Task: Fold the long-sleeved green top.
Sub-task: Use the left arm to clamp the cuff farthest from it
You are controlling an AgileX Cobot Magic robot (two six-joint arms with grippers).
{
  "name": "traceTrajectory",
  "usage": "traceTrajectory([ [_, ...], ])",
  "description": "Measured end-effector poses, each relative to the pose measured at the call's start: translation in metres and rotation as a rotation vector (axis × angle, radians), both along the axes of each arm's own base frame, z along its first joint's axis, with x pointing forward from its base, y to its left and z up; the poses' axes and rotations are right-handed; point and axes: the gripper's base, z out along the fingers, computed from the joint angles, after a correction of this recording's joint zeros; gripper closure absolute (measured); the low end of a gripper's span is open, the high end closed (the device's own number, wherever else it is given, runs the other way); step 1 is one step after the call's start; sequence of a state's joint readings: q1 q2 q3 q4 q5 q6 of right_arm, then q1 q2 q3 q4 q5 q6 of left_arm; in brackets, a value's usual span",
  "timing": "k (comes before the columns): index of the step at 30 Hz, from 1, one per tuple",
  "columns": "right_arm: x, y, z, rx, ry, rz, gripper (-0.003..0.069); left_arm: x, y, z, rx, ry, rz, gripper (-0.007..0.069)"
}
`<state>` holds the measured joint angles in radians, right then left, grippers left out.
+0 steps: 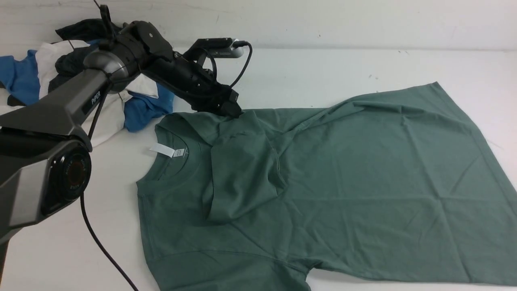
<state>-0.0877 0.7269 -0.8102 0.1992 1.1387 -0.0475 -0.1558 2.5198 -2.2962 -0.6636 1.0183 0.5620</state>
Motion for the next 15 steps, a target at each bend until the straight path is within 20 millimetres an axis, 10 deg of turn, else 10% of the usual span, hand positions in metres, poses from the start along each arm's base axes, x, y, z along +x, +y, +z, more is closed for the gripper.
traceTrajectory([
  [15,0.0,0.0,0.0,0.0,0.0,0.0,0.0646,0.004,-0.036,-0.003,0.021,-0.186,-0.057,0.0224],
])
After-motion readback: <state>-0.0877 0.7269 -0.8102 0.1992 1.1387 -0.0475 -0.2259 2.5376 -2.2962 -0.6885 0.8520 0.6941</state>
